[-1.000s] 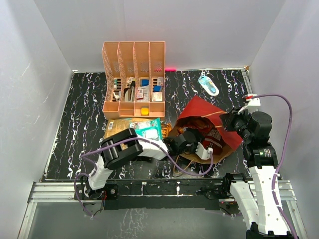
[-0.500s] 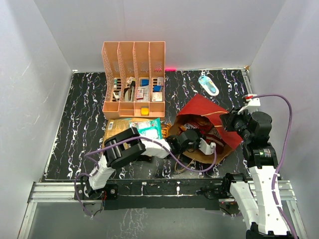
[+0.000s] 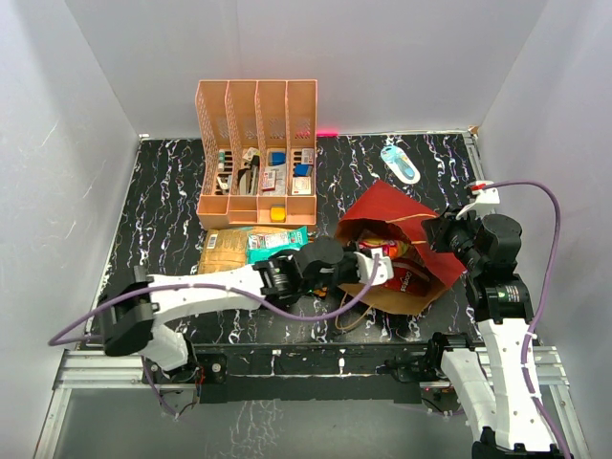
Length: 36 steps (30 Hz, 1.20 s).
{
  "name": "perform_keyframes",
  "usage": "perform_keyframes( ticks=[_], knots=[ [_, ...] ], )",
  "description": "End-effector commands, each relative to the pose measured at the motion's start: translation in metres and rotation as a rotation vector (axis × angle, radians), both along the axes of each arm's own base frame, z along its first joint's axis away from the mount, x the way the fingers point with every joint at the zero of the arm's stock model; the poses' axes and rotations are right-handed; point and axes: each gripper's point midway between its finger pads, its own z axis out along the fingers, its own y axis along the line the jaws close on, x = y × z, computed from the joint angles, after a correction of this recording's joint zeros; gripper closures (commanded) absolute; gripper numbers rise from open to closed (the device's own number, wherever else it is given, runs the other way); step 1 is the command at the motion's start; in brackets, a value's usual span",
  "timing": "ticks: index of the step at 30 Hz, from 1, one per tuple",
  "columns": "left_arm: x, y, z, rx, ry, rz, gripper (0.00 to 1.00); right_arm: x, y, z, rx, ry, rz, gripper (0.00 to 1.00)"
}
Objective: Take the snacks out of the paper bag
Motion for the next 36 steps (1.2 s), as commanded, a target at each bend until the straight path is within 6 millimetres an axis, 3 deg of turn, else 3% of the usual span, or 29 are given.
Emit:
perform_keyframes(
  ticks=[1, 4, 8, 16, 21, 25, 29, 36],
  knots=[
    [-0.045, 0.033, 0.035, -0.077, 0.228, -0.01, 1.0, 0.005, -0.001, 0.019, -0.017, -0.084, -0.003, 0.92],
    [-0.063, 0.064, 0.063, -0.134, 0.326, 0.024, 1.0, 0.004, -0.001, 0.019, -0.017, -0.088, -0.002, 0.92],
    [-0.066, 0.116, 0.087, -0.201, 0.416, 0.194, 1.0, 0.004, -0.001, 0.02, -0.017, -0.088, -0.002, 0.92],
    [-0.001, 0.233, 0.071, -0.022, 0.28, 0.924, 1.0, 0.004, 0.0, 0.02, -0.016, -0.09, 0.004, 0.92],
    [0.032, 0.286, 0.067, 0.057, 0.134, 1.197, 1.0, 0.004, 0.001, 0.02, -0.016, -0.089, 0.009, 0.92],
    [0.053, 0.308, 0.057, 0.133, 0.082, 1.32, 1.0, 0.004, 0.001, 0.019, -0.016, -0.085, 0.009, 0.92],
    [0.075, 0.32, 0.035, 0.226, 0.099, 1.379, 1.0, 0.004, 0.001, 0.019, -0.016, -0.086, 0.011, 0.92],
    [0.097, 0.304, -0.009, 0.345, 0.182, 1.351, 1.0, 0.004, 0.001, 0.018, -0.015, -0.081, 0.01, 0.92]
  ],
)
